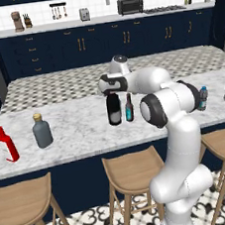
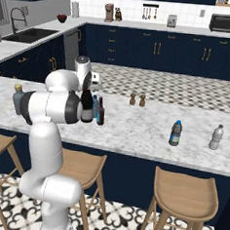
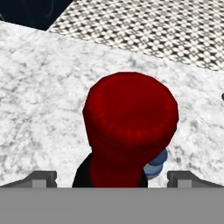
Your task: Move the plastic bottles in the middle to the plastics group, and the glass bottles in the middle to the glass group.
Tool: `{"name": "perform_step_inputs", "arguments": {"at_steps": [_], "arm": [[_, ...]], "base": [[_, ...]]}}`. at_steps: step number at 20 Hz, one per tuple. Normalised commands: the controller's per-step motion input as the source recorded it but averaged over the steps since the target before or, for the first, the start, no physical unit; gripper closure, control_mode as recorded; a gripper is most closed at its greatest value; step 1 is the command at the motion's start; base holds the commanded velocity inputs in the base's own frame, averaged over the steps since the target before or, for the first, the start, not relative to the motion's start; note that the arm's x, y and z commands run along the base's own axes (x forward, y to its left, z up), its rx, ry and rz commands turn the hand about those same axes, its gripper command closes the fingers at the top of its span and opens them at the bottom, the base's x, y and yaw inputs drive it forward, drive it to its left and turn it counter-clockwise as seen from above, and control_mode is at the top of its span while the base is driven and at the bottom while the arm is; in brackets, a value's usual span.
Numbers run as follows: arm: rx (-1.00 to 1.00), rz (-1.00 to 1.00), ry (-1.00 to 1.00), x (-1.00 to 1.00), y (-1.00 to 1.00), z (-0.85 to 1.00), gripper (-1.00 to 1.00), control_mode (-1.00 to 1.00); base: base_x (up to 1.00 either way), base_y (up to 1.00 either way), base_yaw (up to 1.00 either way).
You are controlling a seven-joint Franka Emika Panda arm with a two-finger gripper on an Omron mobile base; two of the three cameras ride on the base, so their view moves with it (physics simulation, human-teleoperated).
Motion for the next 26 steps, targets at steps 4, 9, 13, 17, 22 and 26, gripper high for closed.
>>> {"name": "perform_step_inputs", "arguments": {"at_steps": [4, 9, 13, 17, 22, 26], "arm": [[0.00, 0.00, 0.00, 0.00, 0.00, 0.00, -1.00, -1.00], [0.00, 0.00, 0.00, 0.00, 0.00, 0.00, 1.00, -1.00], [0.00, 0.00, 0.00, -0.05, 0.00, 0.00, 1.00, -1.00], [0.00, 0.04, 0.00, -0.37, 0.07, 0.00, 1.00, -1.00], [0.01, 0.06, -0.01, -0.57, 0.21, 0.07, 1.00, -1.00], [0.07, 0.21, -0.10, -0.27, 0.30, 0.13, 1.00, -1.00]], "base": [[0.00, 0.00, 0.00], [0.00, 0.00, 0.00], [0.00, 0.00, 0.00], [0.00, 0.00, 0.00], [0.00, 0.00, 0.00], [0.00, 0.00, 0.00]]}}
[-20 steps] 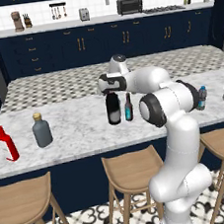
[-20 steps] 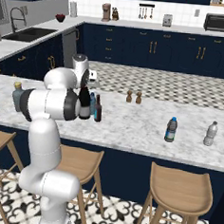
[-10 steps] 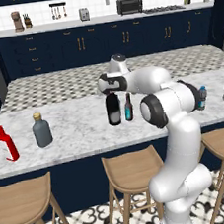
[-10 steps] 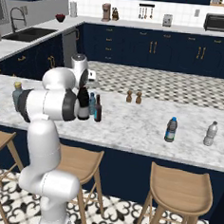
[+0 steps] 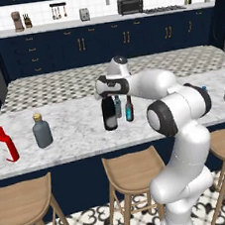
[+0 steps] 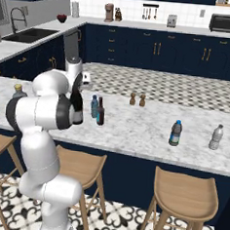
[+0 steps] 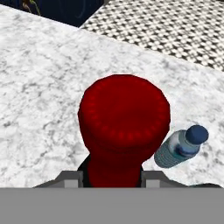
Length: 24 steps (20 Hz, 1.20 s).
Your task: Move the plastic bottles in the middle to the plastics group, and the glass bottles in the middle to the glass group.
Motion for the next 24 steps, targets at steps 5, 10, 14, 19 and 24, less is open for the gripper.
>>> {"name": "perform_step_inputs", "arguments": {"at_steps": [5, 10, 14, 19, 24], "arm": [[0.03, 0.29, -0.01, 0.00, 0.68, 0.19, 1.00, -1.00], [0.00, 0.24, 0.00, 0.00, 0.91, 0.20, 1.00, -1.00], [0.00, 0.17, 0.00, 0.00, 0.80, 0.03, 1.00, -1.00], [0.00, 0.12, -0.01, -0.01, 0.52, 0.00, 1.00, -1.00], [0.00, 0.12, -0.01, 0.00, 0.54, 0.00, 1.00, -1.00]], "base": [[0.00, 0.00, 0.00], [0.00, 0.00, 0.00], [0.00, 0.00, 0.00], [0.00, 0.00, 0.00], [0.00, 0.00, 0.00]]}}
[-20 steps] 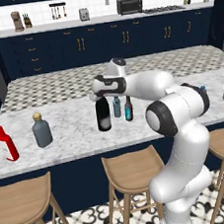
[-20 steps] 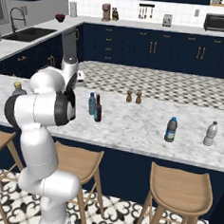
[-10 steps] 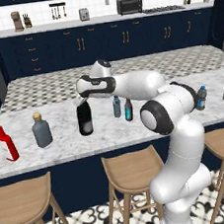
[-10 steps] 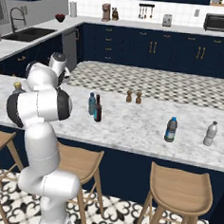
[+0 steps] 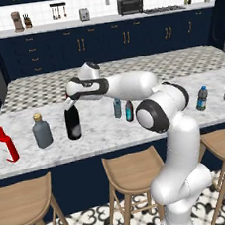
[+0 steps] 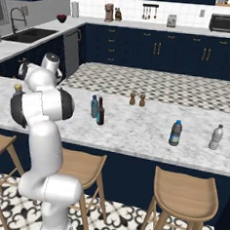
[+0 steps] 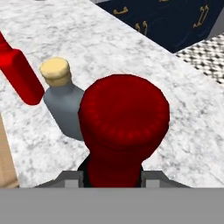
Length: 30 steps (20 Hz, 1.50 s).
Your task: Move the plastic bottles in the middle to the plastics group, and the glass bottles in the middle to the glass group.
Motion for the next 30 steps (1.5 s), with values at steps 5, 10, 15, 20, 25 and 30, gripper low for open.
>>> {"name": "perform_step_inputs", "arguments": {"at_steps": [5, 10, 15, 20, 25, 30], "arm": [[0.00, 0.10, 0.00, 0.13, 0.37, 0.00, 1.00, -1.00], [0.00, 0.11, 0.00, 0.25, 0.31, 0.00, 1.00, -1.00], [0.00, 0.06, 0.00, 0.20, 0.01, 0.00, 1.00, -1.00], [0.00, 0.04, 0.00, 0.37, 0.08, 0.00, 1.00, -1.00], [0.00, 0.06, 0.00, 0.12, 0.21, 0.00, 1.00, -1.00], [0.00, 0.05, 0.00, 0.03, 0.21, 0.00, 1.00, -1.00]], "base": [[0.00, 0.00, 0.00], [0.00, 0.00, 0.00], [0.00, 0.00, 0.00], [0.00, 0.00, 0.00], [0.00, 0.00, 0.00], [0.00, 0.00, 0.00]]}}
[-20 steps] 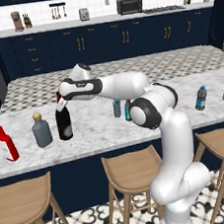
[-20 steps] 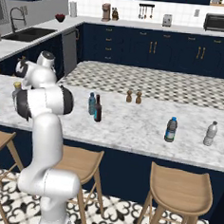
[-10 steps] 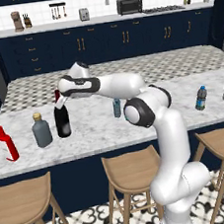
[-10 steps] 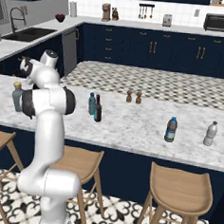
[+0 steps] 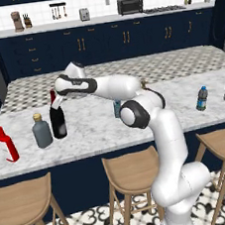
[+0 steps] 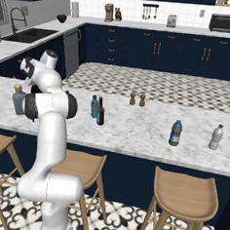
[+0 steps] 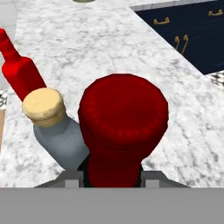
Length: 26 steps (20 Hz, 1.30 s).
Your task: Move the plastic bottles in the middle to the plastics group, and the glass bottles in the middle to the glass group.
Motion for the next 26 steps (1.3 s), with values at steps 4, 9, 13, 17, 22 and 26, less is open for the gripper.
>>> {"name": "perform_step_inputs", "arguments": {"at_steps": [4, 9, 13, 17, 22, 26], "arm": [[0.00, 0.00, -0.02, 0.10, 0.01, -0.03, 1.00, -1.00], [0.00, 0.00, 0.00, 0.04, 0.00, -0.05, 1.00, -1.00], [0.00, 0.00, 0.00, 0.00, 0.05, -0.30, 1.00, -1.00], [-0.02, 0.00, 0.00, 0.00, 0.01, -0.25, 1.00, -1.00], [-0.01, 0.00, 0.00, 0.00, 0.01, -0.08, 1.00, -1.00], [0.00, 0.00, 0.00, 0.00, 0.00, 0.00, -1.00, -1.00]], "base": [[0.00, 0.00, 0.00], [0.00, 0.00, 0.00], [0.00, 0.00, 0.00], [0.00, 0.00, 0.00], [0.00, 0.00, 0.00], [0.00, 0.00, 0.00]]}}
